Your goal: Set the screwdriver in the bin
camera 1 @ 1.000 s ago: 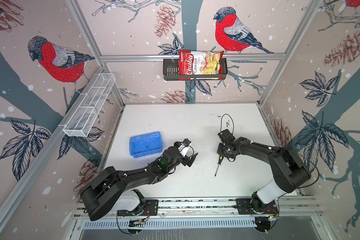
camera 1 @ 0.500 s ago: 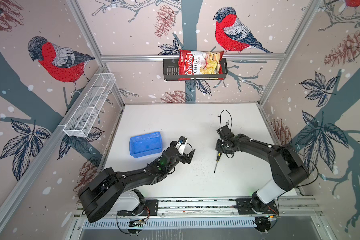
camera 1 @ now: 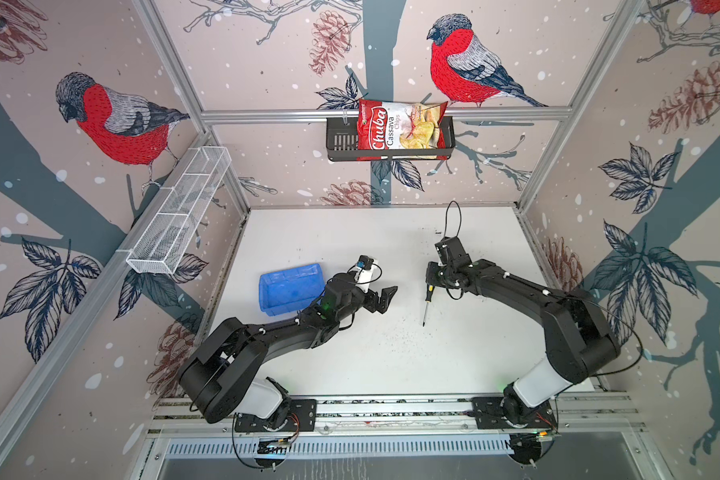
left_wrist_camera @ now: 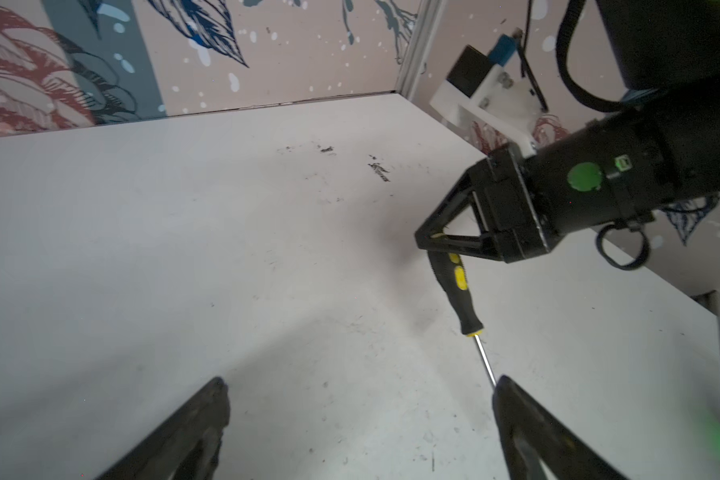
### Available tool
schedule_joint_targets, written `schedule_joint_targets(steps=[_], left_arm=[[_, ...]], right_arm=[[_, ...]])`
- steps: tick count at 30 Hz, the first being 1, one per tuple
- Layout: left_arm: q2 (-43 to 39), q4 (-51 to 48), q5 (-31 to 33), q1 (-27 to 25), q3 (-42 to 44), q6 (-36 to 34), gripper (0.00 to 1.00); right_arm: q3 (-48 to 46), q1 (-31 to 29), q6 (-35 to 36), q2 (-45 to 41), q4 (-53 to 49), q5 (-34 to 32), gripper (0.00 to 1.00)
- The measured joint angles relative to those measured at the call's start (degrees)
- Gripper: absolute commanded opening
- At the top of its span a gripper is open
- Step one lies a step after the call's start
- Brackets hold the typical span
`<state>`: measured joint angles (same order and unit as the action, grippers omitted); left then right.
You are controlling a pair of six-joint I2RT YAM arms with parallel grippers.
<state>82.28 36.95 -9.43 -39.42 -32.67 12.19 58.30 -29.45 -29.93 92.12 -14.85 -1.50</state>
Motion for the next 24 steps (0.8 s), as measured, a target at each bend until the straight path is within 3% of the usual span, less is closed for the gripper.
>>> schedule_joint_targets(steps=[16,20,24], left_arm=[[2.36,-0.83,-18.62,6.40,-6.80,7.37,0.93],[4.35,-0.79,-24.02,7.26,-9.18,8.57,0.86],[7.69,1.95,-29.83,9.22,-9.90,12.11,0.72]], right_arm=[[9.42,-1.14,12.28,-1.77,2.60,12.76,0.00],[10.75,-2.45,15.91,-3.19,4.37,15.10,0.00],[11.93,-3.41,18.23,-4.24,6.80,18.51,0.00]])
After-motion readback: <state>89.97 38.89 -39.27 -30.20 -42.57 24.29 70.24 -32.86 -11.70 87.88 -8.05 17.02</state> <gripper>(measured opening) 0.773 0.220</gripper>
